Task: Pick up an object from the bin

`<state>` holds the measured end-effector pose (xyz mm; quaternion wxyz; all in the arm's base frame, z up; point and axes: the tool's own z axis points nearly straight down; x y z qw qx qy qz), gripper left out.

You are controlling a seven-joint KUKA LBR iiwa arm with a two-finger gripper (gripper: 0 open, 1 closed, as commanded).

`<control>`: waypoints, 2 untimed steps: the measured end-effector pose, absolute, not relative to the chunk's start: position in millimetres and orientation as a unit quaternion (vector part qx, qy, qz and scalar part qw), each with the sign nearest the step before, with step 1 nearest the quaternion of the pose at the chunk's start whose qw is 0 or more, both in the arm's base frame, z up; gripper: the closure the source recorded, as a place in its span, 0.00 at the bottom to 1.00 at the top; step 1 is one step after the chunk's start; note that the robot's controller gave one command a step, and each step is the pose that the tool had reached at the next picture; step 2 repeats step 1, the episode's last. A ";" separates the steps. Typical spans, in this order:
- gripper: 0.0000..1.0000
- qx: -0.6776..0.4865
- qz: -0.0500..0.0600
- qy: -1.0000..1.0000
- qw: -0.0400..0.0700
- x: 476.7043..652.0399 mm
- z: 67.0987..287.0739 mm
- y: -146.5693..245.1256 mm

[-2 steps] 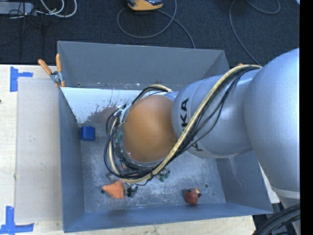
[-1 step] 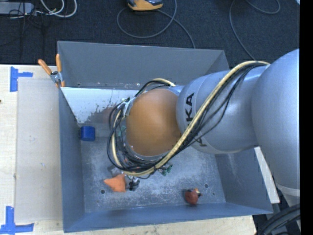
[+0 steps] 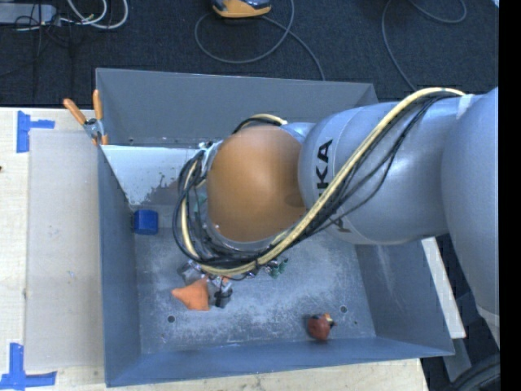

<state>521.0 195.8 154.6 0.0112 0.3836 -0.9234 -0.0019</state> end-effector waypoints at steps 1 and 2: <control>1.00 0.379 -0.002 -0.925 0.001 556.1 69.3 216.3; 1.00 0.379 -0.002 -0.925 0.001 556.1 69.3 216.3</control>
Offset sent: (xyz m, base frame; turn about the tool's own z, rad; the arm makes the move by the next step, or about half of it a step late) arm 0.0000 0.0000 0.0000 0.0000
